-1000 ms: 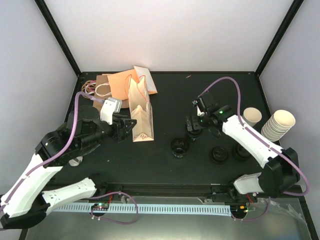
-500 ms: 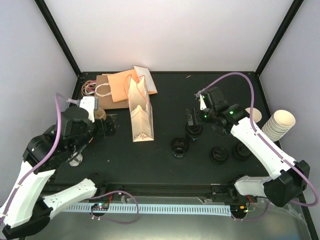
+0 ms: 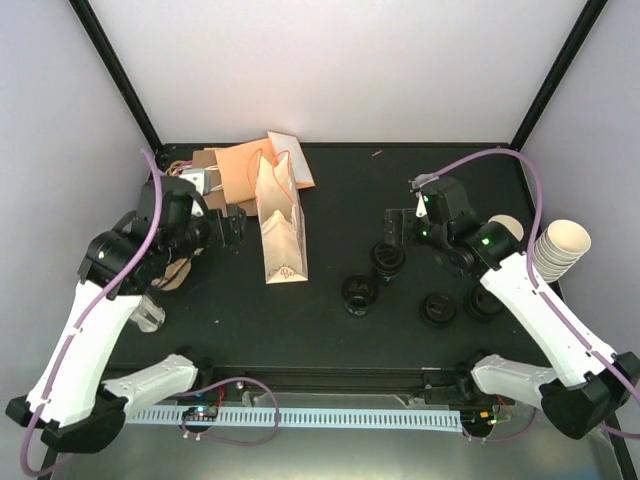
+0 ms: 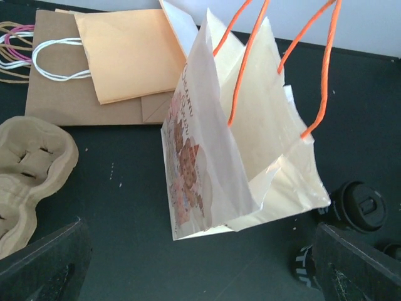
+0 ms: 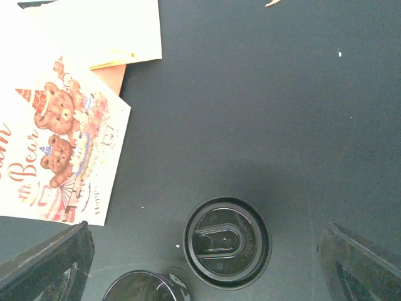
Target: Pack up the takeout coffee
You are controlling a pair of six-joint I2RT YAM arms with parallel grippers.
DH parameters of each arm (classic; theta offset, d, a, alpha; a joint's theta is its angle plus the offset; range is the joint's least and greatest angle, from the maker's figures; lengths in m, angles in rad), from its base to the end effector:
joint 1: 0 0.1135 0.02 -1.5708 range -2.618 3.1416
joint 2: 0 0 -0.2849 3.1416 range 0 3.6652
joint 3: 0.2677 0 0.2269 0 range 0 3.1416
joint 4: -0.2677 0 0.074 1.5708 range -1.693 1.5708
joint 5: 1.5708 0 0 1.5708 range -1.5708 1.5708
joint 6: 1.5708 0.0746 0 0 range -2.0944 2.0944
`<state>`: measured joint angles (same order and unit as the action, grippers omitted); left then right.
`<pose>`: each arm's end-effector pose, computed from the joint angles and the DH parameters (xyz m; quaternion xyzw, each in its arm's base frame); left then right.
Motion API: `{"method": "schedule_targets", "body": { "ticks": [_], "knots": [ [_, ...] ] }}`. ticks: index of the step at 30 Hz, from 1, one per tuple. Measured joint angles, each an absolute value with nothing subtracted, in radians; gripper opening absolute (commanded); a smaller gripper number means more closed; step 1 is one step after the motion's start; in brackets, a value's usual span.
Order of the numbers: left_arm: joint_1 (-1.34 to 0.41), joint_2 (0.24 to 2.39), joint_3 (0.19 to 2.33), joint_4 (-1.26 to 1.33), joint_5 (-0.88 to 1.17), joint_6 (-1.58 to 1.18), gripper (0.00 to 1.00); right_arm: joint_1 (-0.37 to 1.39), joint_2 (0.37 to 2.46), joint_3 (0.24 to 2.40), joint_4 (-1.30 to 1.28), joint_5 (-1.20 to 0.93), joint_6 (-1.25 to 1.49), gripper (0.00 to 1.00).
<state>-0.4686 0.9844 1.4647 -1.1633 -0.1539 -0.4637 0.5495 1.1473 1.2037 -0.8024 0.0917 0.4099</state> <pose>0.1330 -0.0545 0.4119 -0.0308 0.9005 -0.1304 0.4137 0.1971 0.1127 0.3448 -0.0455 0.9143 0.1475 0.3746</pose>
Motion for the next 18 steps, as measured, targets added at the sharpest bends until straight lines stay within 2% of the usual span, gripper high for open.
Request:
{"method": "schedule_targets", "body": {
  "ticks": [9, 18],
  "knots": [
    [-0.457, 1.156, 1.628, -1.168, -0.126, -0.452, 0.83, 0.55, 1.122, 1.168, -0.752, 0.069, 0.41, 1.0],
    [-0.457, 1.297, 1.693, -1.155, -0.126, -0.44, 0.77, 0.55, 1.111, 1.146, -0.738, 0.064, 0.404, 1.0]
  ]
}}
